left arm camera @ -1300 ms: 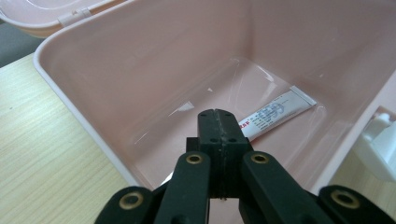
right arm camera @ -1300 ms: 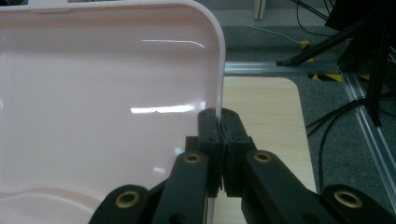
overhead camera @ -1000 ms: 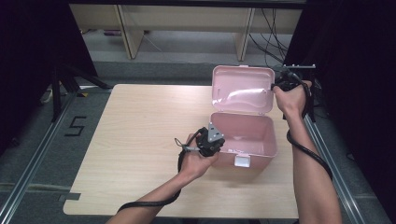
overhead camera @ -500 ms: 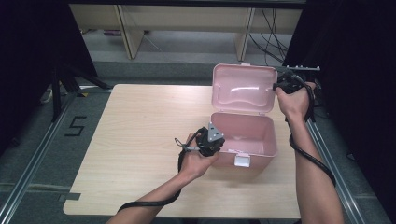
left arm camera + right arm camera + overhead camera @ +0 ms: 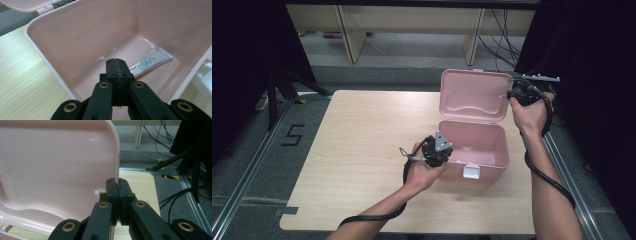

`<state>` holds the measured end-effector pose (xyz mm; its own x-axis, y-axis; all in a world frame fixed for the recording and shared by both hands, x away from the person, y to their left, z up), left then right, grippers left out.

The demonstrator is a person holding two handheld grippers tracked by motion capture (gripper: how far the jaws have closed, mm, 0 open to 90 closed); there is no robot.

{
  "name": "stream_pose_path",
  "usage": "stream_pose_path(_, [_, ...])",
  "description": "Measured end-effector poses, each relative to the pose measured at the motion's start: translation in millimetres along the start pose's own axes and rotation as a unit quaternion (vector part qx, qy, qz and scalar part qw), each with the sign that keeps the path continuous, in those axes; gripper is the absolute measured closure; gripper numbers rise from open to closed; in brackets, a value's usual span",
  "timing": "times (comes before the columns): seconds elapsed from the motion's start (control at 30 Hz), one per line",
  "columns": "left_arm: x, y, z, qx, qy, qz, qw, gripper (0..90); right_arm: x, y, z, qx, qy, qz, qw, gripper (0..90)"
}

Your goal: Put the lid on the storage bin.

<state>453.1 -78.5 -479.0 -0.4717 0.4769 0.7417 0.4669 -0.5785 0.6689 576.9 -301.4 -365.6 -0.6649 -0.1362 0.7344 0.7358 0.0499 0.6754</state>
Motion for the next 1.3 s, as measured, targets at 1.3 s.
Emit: stream_pose_path(1.3, [-0.2,1.3,0.2,0.005,0.009,-0.005,0.9999,90.0,28.3,-35.9,7.1,0.042,-0.034,-0.082,0.9952,89.9])
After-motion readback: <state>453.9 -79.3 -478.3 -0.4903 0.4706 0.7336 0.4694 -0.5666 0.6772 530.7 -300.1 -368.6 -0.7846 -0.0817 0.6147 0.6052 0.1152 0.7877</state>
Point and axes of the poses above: each handheld gripper's, and its own axes: x roughly backward along the jaws, y roughly out of its top, z roughly to its left, the point moved 8 cm from there along -x, roughly forward along the jaws, and after that the axes turned 15 degrees about z, right-handed, at the moved point
